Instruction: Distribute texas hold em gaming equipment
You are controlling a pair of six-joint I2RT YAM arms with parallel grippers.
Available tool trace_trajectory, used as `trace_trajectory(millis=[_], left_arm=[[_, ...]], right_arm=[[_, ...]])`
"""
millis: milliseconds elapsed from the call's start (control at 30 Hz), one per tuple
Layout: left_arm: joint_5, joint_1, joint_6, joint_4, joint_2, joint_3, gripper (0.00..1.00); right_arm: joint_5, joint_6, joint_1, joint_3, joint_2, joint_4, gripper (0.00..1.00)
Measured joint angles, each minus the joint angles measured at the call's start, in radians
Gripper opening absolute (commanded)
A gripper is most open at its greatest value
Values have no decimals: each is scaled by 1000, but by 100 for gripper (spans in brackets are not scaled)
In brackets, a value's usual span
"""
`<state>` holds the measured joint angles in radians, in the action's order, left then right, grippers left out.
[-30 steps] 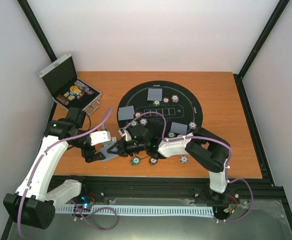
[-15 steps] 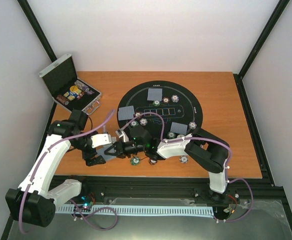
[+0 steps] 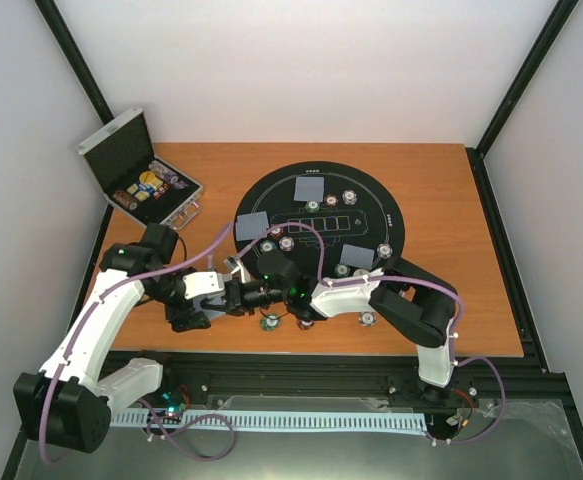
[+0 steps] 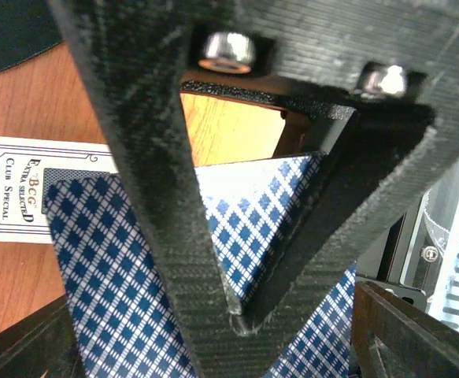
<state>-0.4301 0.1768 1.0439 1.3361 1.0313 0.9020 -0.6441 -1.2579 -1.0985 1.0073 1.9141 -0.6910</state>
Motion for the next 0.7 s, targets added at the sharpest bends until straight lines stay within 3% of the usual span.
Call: trace_trajectory(millis=[100, 200, 533, 700], left_arm=[[-1, 0, 5, -1, -6, 0, 74], [0, 0, 8, -3, -13, 1, 73], [2, 0, 4, -24, -35, -18, 89], [29, 0, 0, -58, -41, -52, 87]], right_arm=[[1, -3, 0, 1, 0, 6, 3], [3, -8, 0, 3, 6, 8, 3], [7, -27, -2, 24, 29, 20, 3], [8, -33, -2, 40, 32, 21, 3]])
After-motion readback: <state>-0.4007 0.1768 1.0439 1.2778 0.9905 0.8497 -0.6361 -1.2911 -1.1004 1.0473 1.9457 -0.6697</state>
